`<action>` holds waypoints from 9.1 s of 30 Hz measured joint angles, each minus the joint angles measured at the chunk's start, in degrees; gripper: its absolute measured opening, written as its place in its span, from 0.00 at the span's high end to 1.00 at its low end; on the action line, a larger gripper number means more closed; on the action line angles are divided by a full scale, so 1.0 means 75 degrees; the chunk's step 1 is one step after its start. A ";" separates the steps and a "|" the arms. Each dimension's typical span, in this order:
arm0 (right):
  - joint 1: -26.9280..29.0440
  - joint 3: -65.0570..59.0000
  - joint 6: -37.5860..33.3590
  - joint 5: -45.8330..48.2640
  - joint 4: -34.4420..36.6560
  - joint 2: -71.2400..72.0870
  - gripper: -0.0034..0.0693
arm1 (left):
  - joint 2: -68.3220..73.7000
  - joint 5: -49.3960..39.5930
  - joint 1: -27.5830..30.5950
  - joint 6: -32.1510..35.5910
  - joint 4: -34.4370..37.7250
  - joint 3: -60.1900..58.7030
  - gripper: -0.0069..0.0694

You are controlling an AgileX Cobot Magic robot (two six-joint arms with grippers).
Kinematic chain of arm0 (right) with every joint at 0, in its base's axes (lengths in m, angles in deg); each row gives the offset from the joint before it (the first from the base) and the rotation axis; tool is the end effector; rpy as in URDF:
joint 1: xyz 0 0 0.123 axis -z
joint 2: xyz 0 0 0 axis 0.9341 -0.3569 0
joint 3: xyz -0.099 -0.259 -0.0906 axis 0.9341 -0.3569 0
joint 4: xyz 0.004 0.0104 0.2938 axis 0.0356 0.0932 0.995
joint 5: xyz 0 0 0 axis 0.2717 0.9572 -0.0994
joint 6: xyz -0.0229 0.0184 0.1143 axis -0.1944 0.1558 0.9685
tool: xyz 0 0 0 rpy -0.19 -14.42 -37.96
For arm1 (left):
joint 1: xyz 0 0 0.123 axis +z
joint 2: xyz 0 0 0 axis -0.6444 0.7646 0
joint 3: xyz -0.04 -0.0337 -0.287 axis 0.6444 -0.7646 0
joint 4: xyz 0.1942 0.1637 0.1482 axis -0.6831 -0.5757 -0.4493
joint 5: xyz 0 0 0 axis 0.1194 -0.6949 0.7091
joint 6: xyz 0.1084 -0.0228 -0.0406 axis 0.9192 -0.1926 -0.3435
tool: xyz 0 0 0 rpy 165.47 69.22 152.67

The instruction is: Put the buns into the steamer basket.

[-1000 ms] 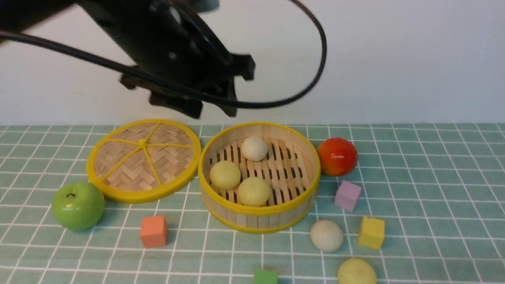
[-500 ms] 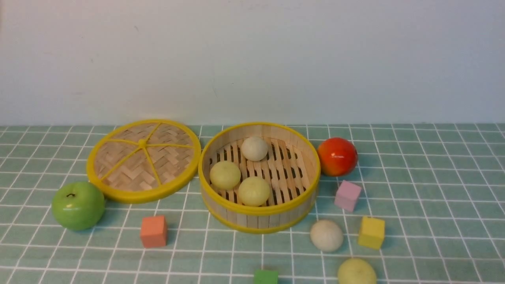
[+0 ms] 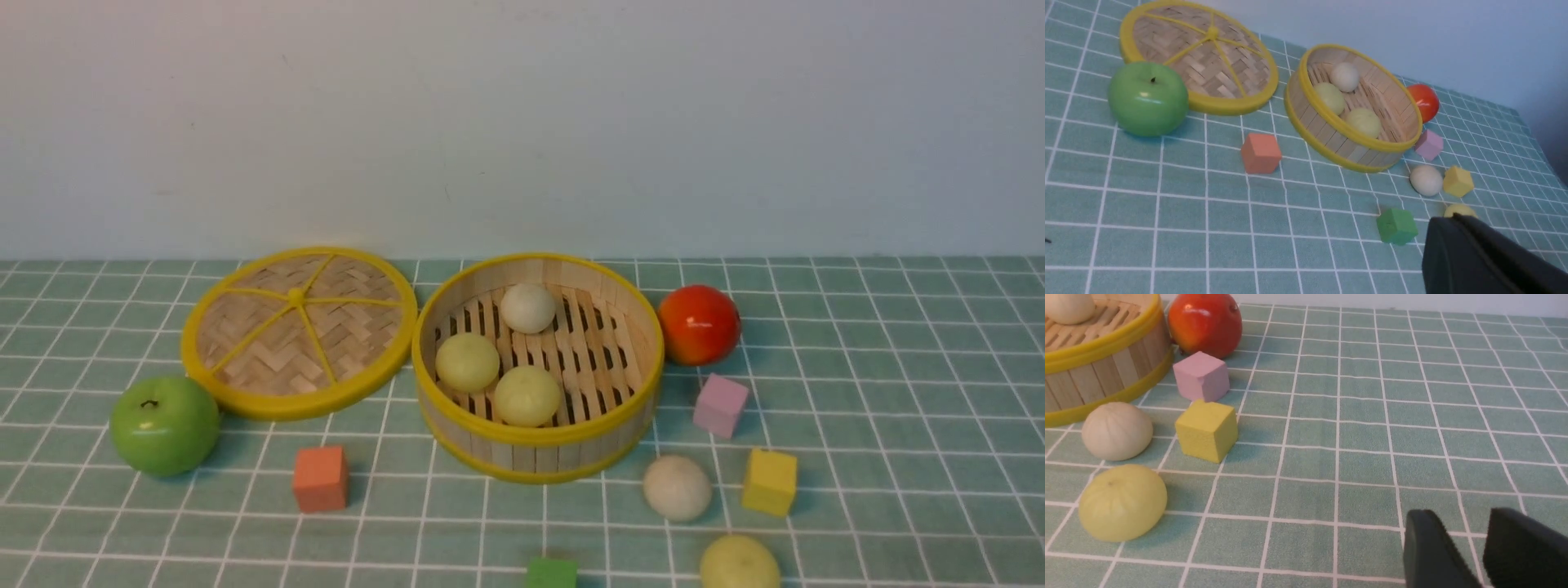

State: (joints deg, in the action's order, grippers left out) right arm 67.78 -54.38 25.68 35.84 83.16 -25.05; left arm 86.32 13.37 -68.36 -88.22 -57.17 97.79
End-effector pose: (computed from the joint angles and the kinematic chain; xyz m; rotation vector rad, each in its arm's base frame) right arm 0.1140 0.0013 0.1663 0.0064 1.8713 0.0194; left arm 0.0409 -0.0130 0.3178 -0.0955 1.9181 -0.6464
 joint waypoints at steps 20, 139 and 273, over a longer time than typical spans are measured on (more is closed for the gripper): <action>0.0000 0.0000 0.0000 0.0000 0.0000 0.0000 0.62 | -0.0018 0.1007 0.0589 0.0037 -0.1082 -0.0771 0.93; -0.3415 0.7707 0.0977 0.2691 0.1424 -1.3297 0.89 | -0.0018 0.4775 0.3794 0.0798 -0.0892 -0.4526 0.88; -0.3423 0.5421 0.0139 0.4750 0.0547 -0.4395 0.97 | -0.0018 0.4675 0.3803 0.0798 -0.1236 -0.4526 0.80</action>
State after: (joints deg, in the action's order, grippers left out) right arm 42.10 -13.73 26.72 71.47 87.26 -58.01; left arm 86.18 48.44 -39.84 -82.24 -66.44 63.84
